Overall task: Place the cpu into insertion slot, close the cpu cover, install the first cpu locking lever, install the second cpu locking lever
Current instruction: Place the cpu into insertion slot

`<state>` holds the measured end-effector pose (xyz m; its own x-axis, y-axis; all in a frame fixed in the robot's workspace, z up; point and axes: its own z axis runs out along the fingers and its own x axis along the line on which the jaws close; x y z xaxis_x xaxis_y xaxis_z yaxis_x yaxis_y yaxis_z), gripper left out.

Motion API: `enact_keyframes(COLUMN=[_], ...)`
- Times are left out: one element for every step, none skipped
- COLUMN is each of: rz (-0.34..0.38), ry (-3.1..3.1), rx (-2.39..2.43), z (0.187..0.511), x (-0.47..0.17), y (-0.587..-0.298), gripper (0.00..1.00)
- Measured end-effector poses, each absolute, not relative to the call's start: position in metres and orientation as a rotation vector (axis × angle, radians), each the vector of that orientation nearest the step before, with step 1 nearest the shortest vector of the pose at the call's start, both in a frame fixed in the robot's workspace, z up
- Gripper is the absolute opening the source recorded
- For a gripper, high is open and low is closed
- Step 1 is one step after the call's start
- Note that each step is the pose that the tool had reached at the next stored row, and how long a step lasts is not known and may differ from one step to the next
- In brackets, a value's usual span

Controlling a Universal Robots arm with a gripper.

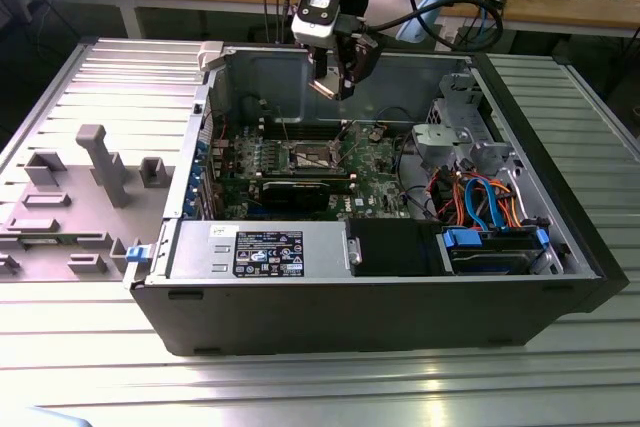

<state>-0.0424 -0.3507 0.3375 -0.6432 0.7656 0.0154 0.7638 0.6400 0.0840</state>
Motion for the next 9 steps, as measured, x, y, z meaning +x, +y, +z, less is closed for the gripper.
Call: enact_keyframes(rz=[0.129,0.129,0.129,0.129,0.129,0.129,0.129,0.129,0.129], ry=[2.825,2.825,2.824,2.824,2.823,2.823,2.822,2.822,2.821], rx=[1.318,1.319,1.319,1.321,1.321,1.322,1.323,1.325,1.325], z=[0.3375,0.3375,0.3375,0.3374,0.3374,0.3374,0.3373,0.3373,0.3373], x=[-0.0424,-0.0424,-0.0424,-0.0424,-0.0424,-0.0424,-0.0424,-0.0424,-0.0424], y=[-0.3507,-0.3507,-0.3507,-0.3507,-0.3507,-0.3507,-0.3507,-0.3507,-0.3507], gripper=[0.55,0.55,0.55,0.55,0.55,0.55,0.55,0.55,0.55])
